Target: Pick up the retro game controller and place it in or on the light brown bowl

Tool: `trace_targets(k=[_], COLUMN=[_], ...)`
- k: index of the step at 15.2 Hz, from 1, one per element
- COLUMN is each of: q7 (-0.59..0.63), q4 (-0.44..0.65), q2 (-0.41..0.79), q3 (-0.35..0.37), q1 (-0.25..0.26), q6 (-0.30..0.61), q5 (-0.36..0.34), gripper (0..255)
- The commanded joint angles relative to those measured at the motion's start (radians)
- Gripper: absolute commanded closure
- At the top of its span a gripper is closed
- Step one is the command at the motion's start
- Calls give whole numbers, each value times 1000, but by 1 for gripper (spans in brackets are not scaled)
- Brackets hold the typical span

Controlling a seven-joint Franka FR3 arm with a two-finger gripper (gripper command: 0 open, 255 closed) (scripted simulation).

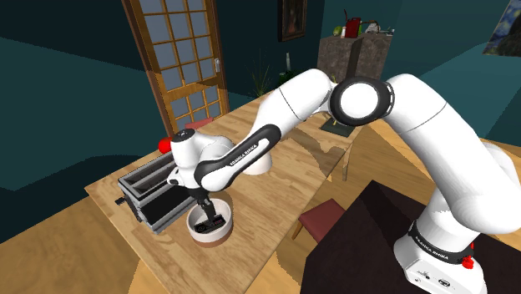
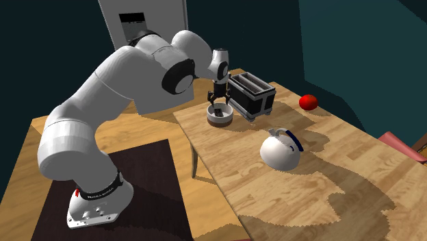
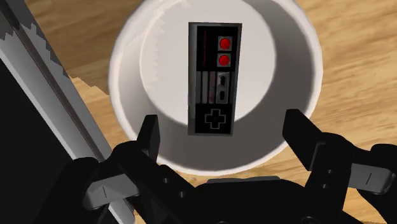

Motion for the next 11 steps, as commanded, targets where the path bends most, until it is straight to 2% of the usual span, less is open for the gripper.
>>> trace_targets(k=[1,3,11], q7=[-5,-12,-12], q4=[-6,-7,-7], q2=[-33,-68,-68], q3=[14,30,29], q1=[-8,-17,-17], q6=[-27,-61,-61], q5=[13,29,29], gripper=[0,0,0])
